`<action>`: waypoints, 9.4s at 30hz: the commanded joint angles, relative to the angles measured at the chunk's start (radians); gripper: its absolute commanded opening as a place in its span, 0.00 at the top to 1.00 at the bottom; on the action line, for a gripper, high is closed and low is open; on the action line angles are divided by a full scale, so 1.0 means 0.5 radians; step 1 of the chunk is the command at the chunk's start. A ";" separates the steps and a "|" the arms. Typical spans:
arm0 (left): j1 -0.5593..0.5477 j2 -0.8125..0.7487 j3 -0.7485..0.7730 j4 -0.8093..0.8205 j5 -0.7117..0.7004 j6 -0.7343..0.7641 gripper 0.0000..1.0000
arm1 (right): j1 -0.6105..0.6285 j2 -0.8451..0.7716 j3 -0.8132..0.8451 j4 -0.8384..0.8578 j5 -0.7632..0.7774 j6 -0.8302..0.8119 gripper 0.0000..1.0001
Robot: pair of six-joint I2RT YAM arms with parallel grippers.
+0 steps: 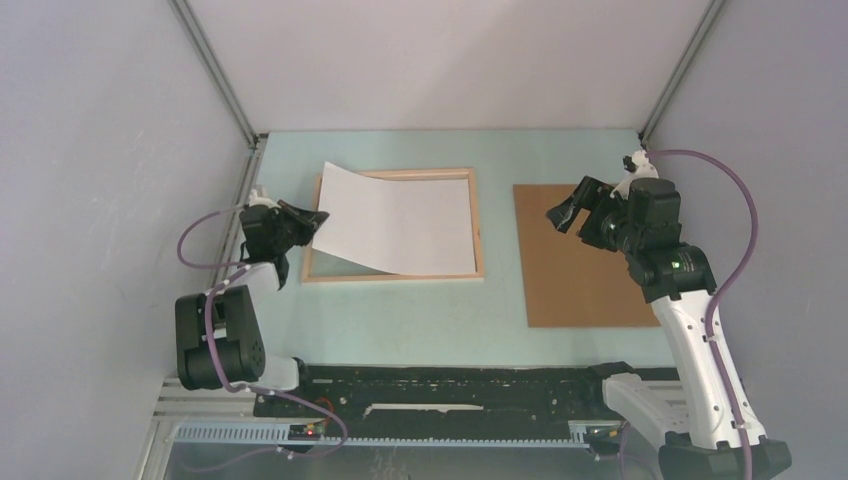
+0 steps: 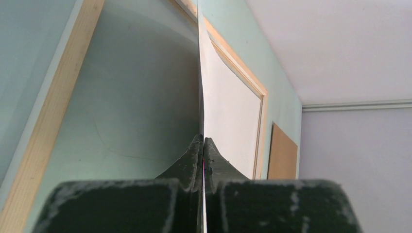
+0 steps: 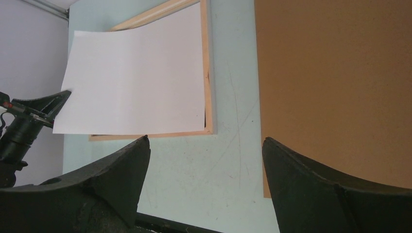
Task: Put the photo into the frame
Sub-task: Turn over the photo from the photo frame, then move the photo frame item to the center of the board, then turn over the photo frame item at the center of the board.
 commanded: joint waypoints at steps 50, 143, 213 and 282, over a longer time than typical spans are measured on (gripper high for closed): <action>-0.036 0.070 -0.305 1.003 0.014 0.129 1.00 | -0.058 -0.040 -0.019 0.085 -0.099 -0.001 0.09; -2.257 1.543 2.068 -1.393 -0.674 -0.766 0.00 | -1.727 1.069 -0.761 0.722 0.241 0.209 0.07; -1.646 0.674 0.737 -0.539 -0.413 -0.122 0.02 | -0.672 0.786 -1.094 0.908 -0.404 0.168 0.15; -2.100 0.384 2.534 -2.531 -1.017 1.317 1.00 | -0.605 0.063 -0.459 0.191 -0.346 0.076 0.00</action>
